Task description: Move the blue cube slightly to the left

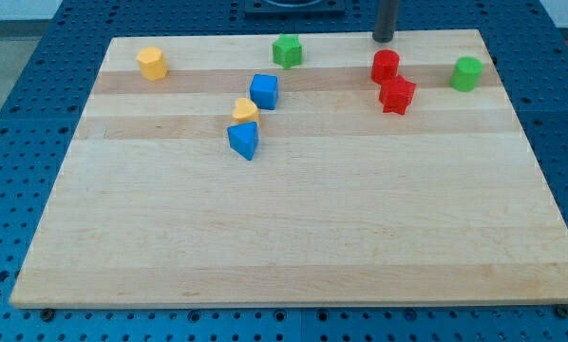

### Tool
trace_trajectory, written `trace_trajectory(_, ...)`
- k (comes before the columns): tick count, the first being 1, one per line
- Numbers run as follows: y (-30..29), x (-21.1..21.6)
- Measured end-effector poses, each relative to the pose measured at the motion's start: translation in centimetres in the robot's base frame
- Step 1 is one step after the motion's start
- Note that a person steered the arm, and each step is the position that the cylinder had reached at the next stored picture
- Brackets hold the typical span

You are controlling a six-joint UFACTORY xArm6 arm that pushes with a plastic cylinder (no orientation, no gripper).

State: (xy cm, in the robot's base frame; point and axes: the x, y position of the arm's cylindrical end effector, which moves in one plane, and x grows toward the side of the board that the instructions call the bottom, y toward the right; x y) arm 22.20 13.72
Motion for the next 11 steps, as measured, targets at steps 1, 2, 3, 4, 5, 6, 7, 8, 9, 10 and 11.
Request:
trace_trajectory(1, -0.3, 14.7)
trace_trajectory(2, -0.3, 22.3)
trace_trajectory(3, -0.3, 22.3)
trace_trajectory(4, -0.3, 20.3)
trace_trajectory(5, -0.8, 13.0)
trace_trajectory(6, -3.0, 9.6)
trace_trajectory(7, -6.9, 9.5)
trace_trajectory(8, -10.7, 9.5)
trace_trajectory(9, -14.7, 9.8)
trace_trajectory(10, -19.2, 11.0)
trace_trajectory(11, -23.0, 11.9)
